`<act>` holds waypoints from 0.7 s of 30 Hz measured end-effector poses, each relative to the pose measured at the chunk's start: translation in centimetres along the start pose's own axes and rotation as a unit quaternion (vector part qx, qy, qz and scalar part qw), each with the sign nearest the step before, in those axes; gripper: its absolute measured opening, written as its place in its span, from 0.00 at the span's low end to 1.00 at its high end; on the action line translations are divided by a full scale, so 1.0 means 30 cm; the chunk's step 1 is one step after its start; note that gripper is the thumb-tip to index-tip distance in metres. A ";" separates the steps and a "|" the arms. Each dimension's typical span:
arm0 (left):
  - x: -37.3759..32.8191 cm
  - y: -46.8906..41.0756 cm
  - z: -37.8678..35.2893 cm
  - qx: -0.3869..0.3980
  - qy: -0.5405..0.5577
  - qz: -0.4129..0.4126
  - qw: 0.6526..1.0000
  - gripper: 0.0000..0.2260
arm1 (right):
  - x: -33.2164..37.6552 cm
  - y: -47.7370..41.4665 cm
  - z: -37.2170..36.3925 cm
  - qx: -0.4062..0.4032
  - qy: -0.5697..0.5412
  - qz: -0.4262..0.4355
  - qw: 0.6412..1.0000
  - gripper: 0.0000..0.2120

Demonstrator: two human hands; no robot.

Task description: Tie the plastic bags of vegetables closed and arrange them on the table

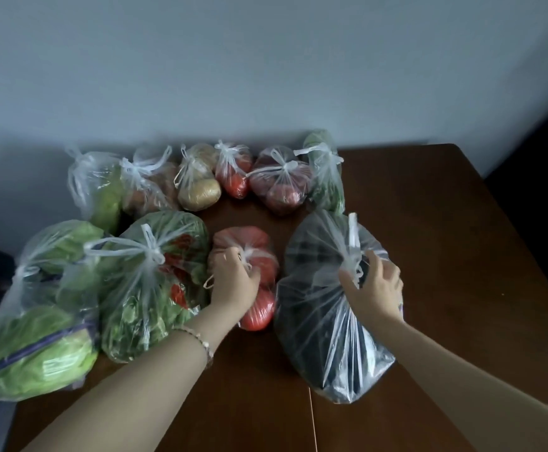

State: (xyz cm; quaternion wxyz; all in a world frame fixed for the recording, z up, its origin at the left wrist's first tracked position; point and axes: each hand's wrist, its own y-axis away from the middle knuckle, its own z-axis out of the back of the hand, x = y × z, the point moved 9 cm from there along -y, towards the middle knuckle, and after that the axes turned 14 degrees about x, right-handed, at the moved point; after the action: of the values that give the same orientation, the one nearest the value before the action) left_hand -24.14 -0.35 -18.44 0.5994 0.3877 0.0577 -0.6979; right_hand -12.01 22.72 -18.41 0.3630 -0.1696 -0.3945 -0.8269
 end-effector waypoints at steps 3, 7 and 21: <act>0.022 0.056 -0.080 0.050 -0.183 -0.018 0.982 0.33 | -0.157 0.079 -0.059 -0.016 -0.045 -0.149 0.988 0.45; 0.048 0.082 -0.177 0.111 -0.270 -0.047 0.955 0.33 | -0.215 0.087 -0.158 0.030 -0.075 -0.188 0.979 0.56; 0.049 0.099 -0.143 0.222 -0.327 0.025 0.918 0.28 | -0.171 0.059 -0.120 0.093 0.105 -0.165 0.976 0.49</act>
State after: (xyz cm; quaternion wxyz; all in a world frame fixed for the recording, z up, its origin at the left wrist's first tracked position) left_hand -19.46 0.01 -21.16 0.5009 0.2623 -0.3074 -0.7654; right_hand -7.20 21.57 -22.64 0.2753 0.0207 -0.4522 -0.8481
